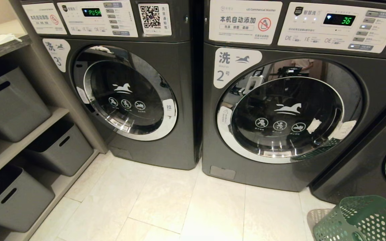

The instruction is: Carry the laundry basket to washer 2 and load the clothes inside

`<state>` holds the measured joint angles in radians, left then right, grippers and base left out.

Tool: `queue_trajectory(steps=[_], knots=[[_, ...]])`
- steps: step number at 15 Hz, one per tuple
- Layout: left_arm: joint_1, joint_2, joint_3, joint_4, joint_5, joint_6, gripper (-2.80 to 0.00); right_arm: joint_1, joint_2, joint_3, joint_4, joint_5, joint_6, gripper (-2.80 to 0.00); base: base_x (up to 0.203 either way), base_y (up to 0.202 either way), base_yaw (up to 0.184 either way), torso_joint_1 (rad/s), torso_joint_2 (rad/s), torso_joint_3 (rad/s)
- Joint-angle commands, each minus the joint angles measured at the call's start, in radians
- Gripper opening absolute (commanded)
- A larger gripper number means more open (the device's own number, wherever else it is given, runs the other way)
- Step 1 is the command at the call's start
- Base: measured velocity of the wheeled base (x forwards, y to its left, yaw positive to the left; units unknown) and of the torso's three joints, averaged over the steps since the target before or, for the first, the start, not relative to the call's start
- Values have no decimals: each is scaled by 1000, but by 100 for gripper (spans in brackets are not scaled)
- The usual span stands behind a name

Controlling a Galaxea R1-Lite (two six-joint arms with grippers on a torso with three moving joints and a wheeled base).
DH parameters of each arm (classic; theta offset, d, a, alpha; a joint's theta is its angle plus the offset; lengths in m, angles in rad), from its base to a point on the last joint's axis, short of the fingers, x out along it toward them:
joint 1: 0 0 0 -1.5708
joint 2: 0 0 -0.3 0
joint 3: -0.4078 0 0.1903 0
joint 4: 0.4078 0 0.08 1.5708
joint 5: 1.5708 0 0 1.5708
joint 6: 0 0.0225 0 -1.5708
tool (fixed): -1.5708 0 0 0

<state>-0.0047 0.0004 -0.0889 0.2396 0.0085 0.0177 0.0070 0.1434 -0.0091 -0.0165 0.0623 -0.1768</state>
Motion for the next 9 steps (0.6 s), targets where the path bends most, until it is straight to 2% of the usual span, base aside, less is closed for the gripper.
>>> queue_trajectory(steps=[1,3,6,9], knots=[[0,-2,0,1,1,1,-280,-2,-127,4,11,-2,-18,-280,0,0,0,0,0,0],[0,-2,0,1,1,-1,-280,-2,-143,9,3,-6,-38,-280,0,0,0,0,0,0],[0,-2,0,1,1,1,-280,-2,-143,9,4,-12,3,-280,0,0,0,0,0,0],[-1,-2,0,1,1,-1,-280,-2,-143,9,6,-16,10,-280,0,0,0,0,0,0]])
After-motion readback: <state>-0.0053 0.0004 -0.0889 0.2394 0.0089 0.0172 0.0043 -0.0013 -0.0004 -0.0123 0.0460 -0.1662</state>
